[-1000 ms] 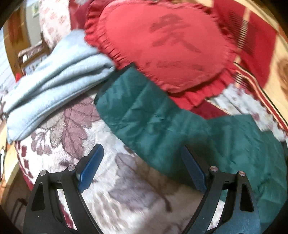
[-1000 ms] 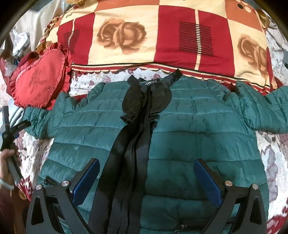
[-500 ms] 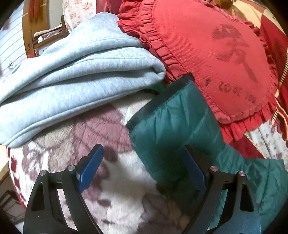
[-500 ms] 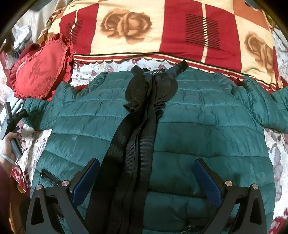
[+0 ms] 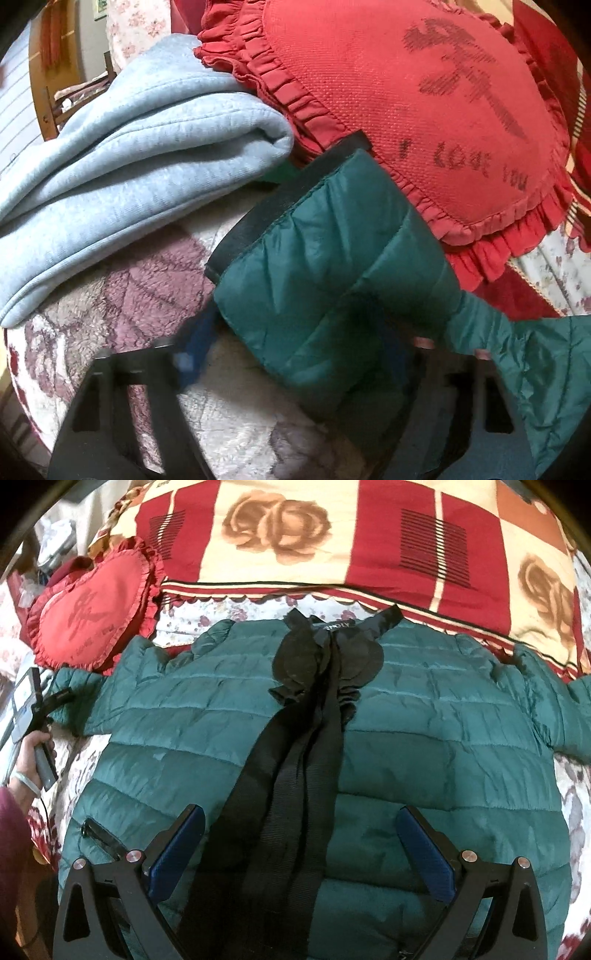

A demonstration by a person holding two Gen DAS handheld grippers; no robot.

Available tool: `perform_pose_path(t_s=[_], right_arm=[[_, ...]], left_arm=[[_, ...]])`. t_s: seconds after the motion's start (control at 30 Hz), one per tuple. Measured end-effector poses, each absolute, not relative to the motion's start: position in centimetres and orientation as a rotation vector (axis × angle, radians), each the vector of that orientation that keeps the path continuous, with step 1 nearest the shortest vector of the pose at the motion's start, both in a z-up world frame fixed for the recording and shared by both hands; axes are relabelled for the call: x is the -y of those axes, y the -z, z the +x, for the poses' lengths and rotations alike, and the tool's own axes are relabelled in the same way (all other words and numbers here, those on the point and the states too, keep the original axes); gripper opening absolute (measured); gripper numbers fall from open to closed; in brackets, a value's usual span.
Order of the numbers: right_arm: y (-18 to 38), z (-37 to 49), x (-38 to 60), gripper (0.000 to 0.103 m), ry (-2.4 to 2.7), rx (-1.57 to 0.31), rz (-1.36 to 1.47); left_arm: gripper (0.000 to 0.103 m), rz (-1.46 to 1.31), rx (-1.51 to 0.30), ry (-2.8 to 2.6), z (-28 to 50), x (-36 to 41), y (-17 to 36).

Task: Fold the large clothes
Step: 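Close the left gripper on the sleeve cuff and lift it, then carry the held sleeve with the left gripper across the jacket body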

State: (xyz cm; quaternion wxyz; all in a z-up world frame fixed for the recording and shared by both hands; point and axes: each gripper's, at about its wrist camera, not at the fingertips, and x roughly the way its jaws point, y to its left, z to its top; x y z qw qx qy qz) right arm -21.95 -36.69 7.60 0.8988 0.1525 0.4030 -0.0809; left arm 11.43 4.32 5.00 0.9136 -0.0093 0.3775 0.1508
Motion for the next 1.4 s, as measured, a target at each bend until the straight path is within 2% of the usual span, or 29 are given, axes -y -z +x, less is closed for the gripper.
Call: perform_pose_path(t_s=[0.07,0.13,0.17,0.27,0.63,1.07,1.4], right_arm=[[-7.6,-22.0,36.6,0.103,0.164,-0.832,0.316],[-7.6,-22.0,36.7,0.103,0.163,-0.834,0.324],[-7.6,-22.1,36.8,0.103,0.165,-0.832,0.326],[-7.8,-22.4,37.1,0.103,0.165,-0.824,0.354],[-8.9,-24.4,37.6,0.103,0.178,-0.776,0.413],[-10.0,-26.8,38.1,0.103,0.219,-0.76,0.423],[-9.8,-28.2,37.8,0.103,0.224,-0.778,0.399]], left_arm=[[0.031,-0.049,-0.791,-0.286,11.3,-4.4,-5.3],[0.018,-0.113,-0.814,-0.244,11.6,-5.0,-5.8],[0.015,-0.157,-0.825,-0.219,11.5,-5.5,-6.1],[0.013,-0.24,-0.827,-0.169,10.6,-6.0,-7.1],[0.011,-0.237,-0.775,0.031,5.1,-4.0,-12.3],[0.011,-0.19,-0.757,0.193,0.3,3.2,-17.5],[0.011,-0.126,-0.758,0.316,-3.4,9.1,-19.2]])
